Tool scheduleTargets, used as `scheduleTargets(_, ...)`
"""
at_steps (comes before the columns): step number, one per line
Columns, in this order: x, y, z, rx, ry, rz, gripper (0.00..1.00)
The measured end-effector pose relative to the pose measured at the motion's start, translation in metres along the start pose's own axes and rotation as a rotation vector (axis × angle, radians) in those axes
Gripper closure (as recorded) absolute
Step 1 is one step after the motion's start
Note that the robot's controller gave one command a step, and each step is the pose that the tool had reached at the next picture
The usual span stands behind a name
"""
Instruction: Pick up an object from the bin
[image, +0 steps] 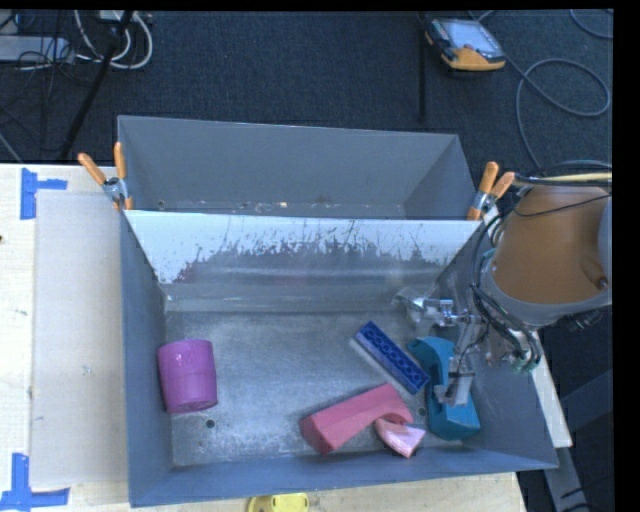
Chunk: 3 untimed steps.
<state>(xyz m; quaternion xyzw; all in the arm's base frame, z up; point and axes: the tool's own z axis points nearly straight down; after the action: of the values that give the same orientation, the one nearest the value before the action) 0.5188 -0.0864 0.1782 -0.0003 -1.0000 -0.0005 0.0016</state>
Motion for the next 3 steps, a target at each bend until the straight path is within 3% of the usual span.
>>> scheduleTargets(1, 0.006, 0.012, 0.043, 0.002, -0.008, -0.018, 0.00)
scheduleTargets(2, 0.016, 0.014, 0.082, -0.001, 0.002, 0.098, 0.00)
scheduleTargets(3, 0.048, -0.043, 0.101, -0.009, 0.009, 0.049, 1.00)
